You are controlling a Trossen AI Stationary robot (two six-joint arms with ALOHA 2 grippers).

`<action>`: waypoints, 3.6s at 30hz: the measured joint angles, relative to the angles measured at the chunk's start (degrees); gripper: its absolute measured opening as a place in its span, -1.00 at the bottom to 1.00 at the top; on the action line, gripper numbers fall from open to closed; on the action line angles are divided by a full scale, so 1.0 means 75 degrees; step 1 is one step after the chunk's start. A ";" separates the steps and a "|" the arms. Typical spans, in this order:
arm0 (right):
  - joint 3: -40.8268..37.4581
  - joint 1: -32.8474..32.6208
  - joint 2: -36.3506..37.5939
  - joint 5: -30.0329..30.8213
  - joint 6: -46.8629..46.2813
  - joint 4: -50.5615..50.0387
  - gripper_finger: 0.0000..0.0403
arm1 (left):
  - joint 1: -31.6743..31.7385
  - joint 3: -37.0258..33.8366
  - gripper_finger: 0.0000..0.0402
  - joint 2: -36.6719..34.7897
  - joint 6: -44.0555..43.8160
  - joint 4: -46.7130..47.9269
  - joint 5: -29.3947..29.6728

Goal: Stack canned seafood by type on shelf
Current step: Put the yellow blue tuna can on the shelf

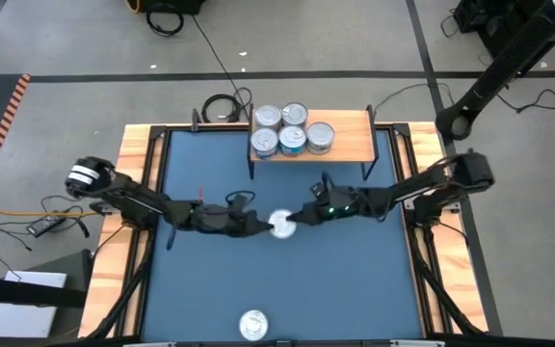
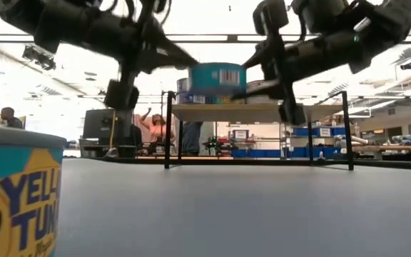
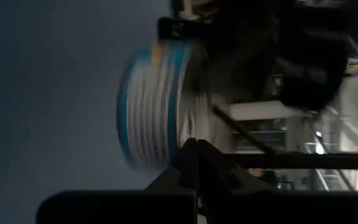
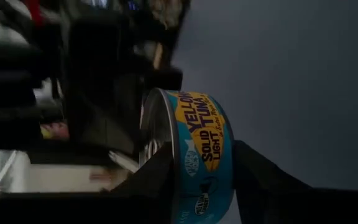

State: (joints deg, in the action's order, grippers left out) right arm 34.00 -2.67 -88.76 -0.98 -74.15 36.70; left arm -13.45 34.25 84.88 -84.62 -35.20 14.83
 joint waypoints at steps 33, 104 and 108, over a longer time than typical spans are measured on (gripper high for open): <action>-0.0035 -0.0799 0.3390 0.7421 -0.4649 -0.5210 -0.43 | 0.0000 0.0018 -0.97 -0.0527 0.0624 -0.0111 0.0445; -0.0038 0.1850 0.2405 0.5140 -0.2829 -0.2716 0.39 | 0.0000 0.0027 -0.97 -0.0535 0.0830 -0.0172 0.0509; -0.0035 0.1837 0.2405 0.4554 -0.2879 -0.2751 0.51 | 0.0000 0.0027 -0.97 -0.0535 0.0828 -0.0175 0.0509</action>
State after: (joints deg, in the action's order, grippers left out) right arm 33.74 11.11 -70.72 33.18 -95.74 16.08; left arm -13.45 34.46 80.86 -78.41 -36.51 18.65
